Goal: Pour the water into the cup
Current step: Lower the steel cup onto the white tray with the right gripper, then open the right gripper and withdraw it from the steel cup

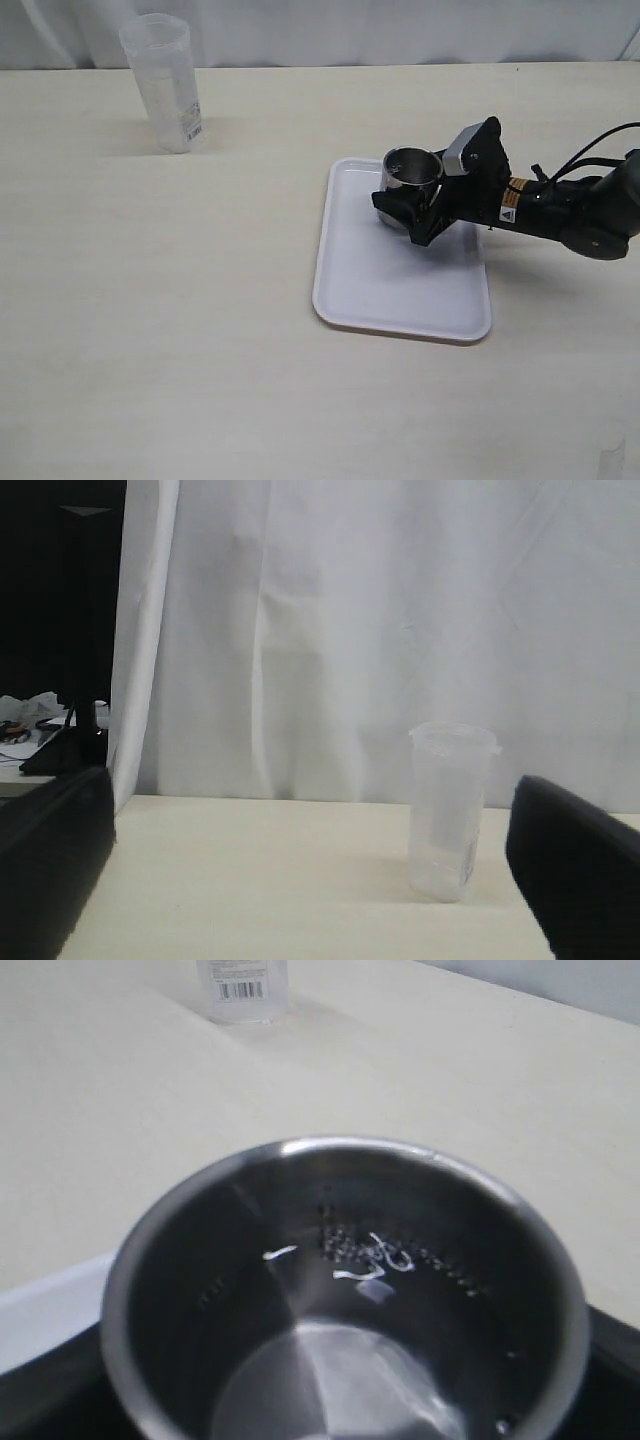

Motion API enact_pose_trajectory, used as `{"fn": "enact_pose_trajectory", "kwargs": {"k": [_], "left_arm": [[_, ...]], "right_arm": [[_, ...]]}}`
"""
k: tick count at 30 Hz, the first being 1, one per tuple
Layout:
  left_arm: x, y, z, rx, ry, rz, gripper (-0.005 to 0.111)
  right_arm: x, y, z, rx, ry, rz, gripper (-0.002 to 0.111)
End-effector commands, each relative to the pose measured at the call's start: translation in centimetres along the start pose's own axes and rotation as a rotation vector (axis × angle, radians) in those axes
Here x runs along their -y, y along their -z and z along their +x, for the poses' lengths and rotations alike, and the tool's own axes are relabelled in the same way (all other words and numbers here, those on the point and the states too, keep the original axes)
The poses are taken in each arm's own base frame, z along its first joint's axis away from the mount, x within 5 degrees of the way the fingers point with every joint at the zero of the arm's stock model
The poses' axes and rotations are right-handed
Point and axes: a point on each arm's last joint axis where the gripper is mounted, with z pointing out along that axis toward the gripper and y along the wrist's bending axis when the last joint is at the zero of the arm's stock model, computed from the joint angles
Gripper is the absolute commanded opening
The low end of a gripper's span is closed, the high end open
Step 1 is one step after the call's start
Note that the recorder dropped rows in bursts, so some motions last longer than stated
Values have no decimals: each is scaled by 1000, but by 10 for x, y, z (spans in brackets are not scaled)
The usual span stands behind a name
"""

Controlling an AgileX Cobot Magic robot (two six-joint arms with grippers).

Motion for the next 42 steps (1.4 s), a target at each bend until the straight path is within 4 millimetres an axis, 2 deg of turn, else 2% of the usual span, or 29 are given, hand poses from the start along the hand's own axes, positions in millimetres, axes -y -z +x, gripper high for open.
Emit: {"fn": "enact_pose_trajectory", "kwargs": {"k": [1, 3, 5, 9, 11, 13, 14, 21, 26, 33, 38, 42], "left_arm": [[1, 0, 0, 7, 9, 10, 102], [0, 0, 0, 3, 9, 5, 102], [0, 0, 1, -1, 6, 1, 102], [0, 0, 1, -1, 6, 1, 102], [0, 0, 1, -1, 6, 1, 102], [0, 0, 1, -1, 6, 1, 102], [0, 0, 1, -1, 6, 1, 102], [0, 0, 1, -1, 6, 1, 102], [0, 0, 1, -1, 6, 1, 102], [0, 0, 1, -1, 6, 1, 102], [0, 0, 1, 1, 8, 3, 102], [0, 0, 1, 1, 8, 3, 102]], "right_arm": [[1, 1, -7, 46, 9, 7, 4], [0, 1, -6, 43, 11, 4, 6], [0, 1, -6, 43, 11, 4, 16], [0, 1, -6, 41, 11, 4, 50], [0, 1, -6, 41, 11, 4, 73], [1, 1, -6, 43, 2, 17, 85], [2, 1, -6, 42, 0, 21, 87], [2, 1, -6, 42, 0, 21, 87], [3, 4, -19, 64, 26, 29, 87], [5, 14, -51, 122, 56, 49, 87], [5, 25, -83, 184, 65, 70, 86], [3, 39, -116, 248, 61, 88, 72]]}}
